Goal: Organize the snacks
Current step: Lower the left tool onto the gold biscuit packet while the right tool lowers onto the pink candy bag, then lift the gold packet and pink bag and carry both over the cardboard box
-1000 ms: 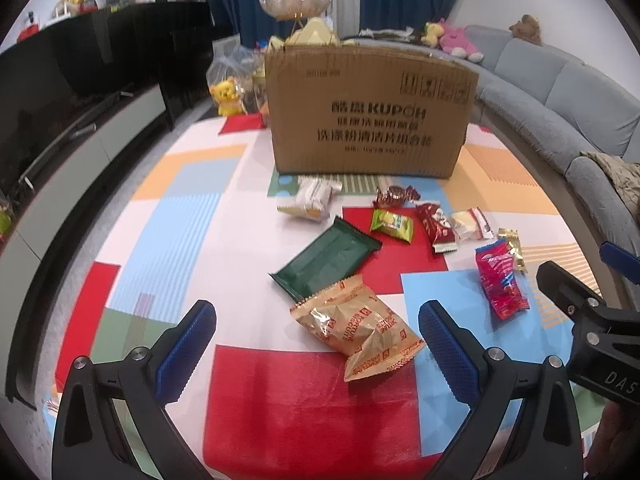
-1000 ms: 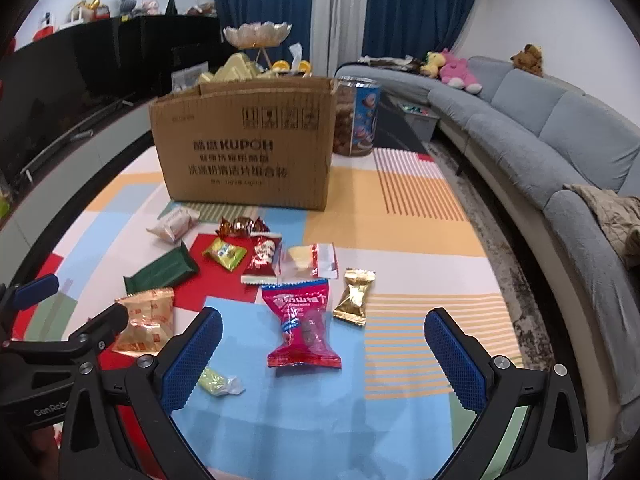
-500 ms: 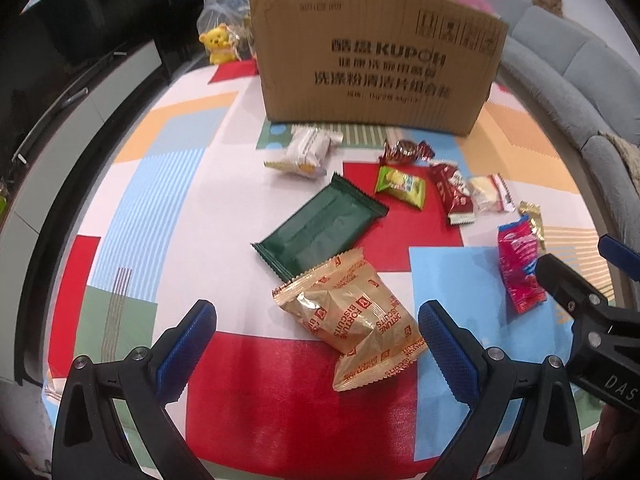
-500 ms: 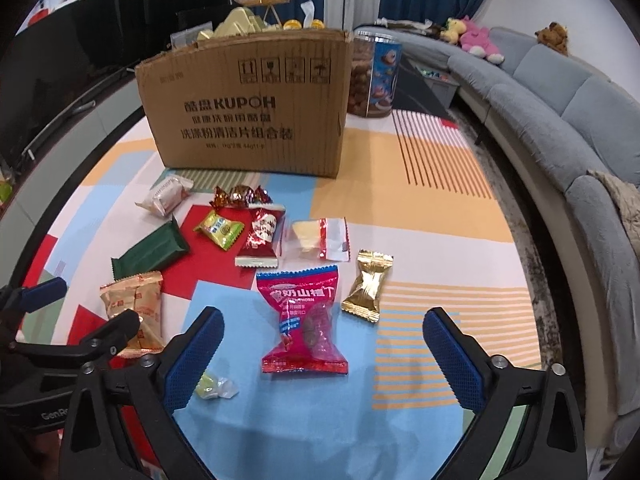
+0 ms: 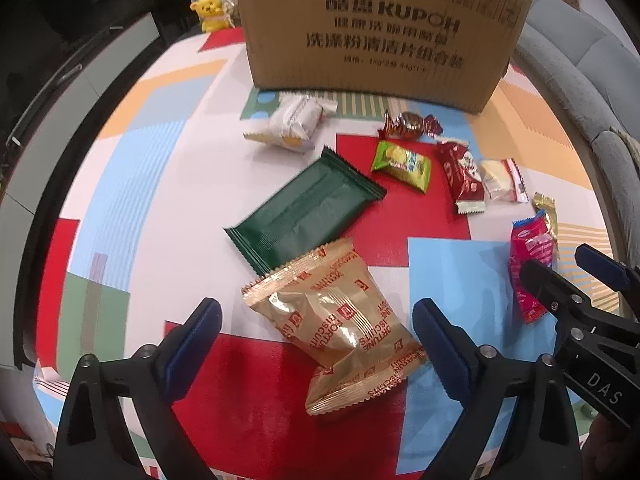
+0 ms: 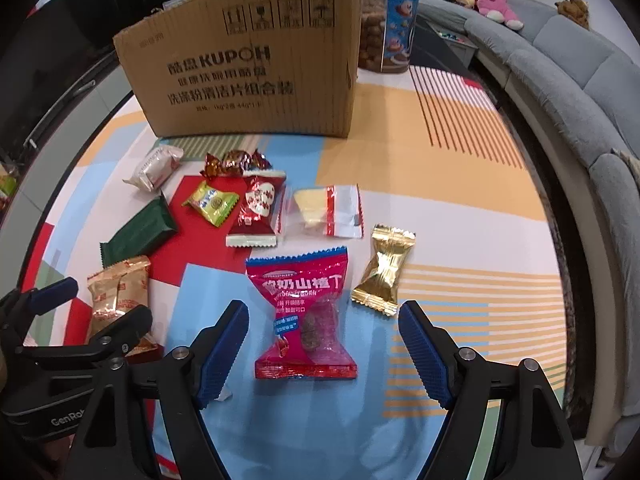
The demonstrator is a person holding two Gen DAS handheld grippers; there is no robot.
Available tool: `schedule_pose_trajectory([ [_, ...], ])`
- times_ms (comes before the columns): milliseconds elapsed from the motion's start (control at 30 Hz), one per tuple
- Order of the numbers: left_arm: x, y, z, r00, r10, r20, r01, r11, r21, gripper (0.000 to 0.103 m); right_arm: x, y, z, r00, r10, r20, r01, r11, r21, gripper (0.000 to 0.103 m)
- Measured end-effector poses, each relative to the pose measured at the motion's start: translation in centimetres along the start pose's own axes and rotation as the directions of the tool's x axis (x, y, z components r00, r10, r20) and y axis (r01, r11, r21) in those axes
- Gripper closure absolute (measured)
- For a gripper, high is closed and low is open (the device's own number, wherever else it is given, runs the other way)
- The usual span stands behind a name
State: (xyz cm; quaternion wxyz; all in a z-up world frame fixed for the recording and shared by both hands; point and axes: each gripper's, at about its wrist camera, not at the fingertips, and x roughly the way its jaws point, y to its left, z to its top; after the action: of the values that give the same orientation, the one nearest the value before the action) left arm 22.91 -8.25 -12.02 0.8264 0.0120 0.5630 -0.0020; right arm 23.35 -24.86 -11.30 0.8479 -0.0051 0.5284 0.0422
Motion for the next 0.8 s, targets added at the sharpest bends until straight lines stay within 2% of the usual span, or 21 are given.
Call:
schedule_pose_trajectory([
  [100,0.7,0.0,-0.2,1.000,-0.003,-0.014,0.003,1.000,0.000,0.011,0.6,0.1,0.0,1.000,0.002,-0.011,-0.002,1.000,-0.006,0.029],
  [200,1.1,0.0,-0.4,1.000,-0.008,-0.024,0.008,1.000,-0.002,0.021,1.1,0.2,-0.2,1.000,-0.001,-0.018,0.001,1.000,-0.011,0.032],
  [300,1.1,0.0,-0.5,1.000,-0.023,-0.013,0.023,1.000,-0.002,0.025,1.7,0.3,-0.3,0.999,0.012,-0.035,-0.012,1.000,-0.005,0.041],
  [467,0.8,0.2,-0.6,0.999,-0.040,0.014,0.039,0.999,0.019,0.046,1.9,0.4,-0.5,0.999,0.021,-0.044,-0.021,1.000,-0.002,0.054],
  [533,0.7,0.3,-0.7,0.999,-0.045,0.018,0.045,0.999,0.026,0.046,1.8,0.4,-0.6,0.999,0.020,-0.038,-0.020,1.000,0.000,0.066],
  [800,0.3,0.7,-1.0,0.997,-0.055,0.045,0.053,0.997,0.051,0.049,1.4,1.0,-0.9,0.999,0.034,-0.025,-0.034,0.999,-0.001,0.069],
])
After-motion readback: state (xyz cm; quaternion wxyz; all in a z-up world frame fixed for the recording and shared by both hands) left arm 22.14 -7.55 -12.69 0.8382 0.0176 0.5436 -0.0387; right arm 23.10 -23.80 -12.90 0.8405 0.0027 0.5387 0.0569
